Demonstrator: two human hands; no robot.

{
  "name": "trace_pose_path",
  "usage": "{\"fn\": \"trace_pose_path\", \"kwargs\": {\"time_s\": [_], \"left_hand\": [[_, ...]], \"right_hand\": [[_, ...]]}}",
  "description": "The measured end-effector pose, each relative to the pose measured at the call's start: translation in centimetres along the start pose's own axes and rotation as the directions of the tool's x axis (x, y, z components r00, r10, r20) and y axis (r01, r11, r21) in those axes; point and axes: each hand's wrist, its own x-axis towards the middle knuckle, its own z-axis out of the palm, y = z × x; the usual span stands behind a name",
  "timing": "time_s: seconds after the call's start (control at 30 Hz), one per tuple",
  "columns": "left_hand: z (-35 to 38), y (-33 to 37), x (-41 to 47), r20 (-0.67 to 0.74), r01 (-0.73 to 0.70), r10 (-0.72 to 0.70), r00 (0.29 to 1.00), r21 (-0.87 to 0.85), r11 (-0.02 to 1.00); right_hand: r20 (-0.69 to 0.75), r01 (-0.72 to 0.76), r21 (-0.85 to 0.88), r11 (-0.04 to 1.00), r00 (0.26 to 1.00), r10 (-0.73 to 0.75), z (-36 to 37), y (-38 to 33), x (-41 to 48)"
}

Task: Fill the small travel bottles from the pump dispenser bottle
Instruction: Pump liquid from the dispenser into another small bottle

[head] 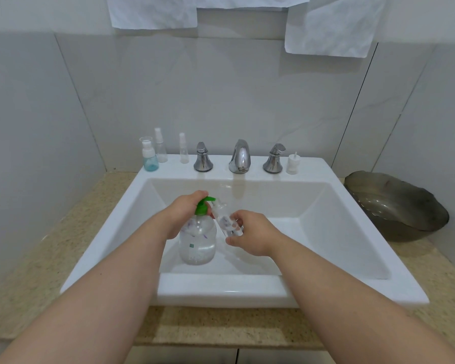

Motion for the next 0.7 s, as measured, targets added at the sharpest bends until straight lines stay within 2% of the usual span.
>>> {"fn": "trace_pose_path", "kwargs": {"time_s": [0.23,0.43,0.7], "left_hand": [[0.5,0.1,-0.5,-0.051,-0.013,0.013,0.999,-0.002,1.000],[0.7,0.1,-0.8,-0.058,-0.029,0.024,0.998,-0.074,0.997],[0.8,0.4,-1.1,-0.055,-0.026,0.021,0.998,-0.083,0.996]], "right_hand": [[-0.016,0.006,0.019,1.000,1.000,-0.006,0.0,0.1,0.1],[-0.048,0.028,0.074,0.997,0.999,-0.025,-0.2,0.1,0.0],[-0.057,0.032,0.091,0.995,0.998,-0.027,-0.2,0.0,0.0]]}}
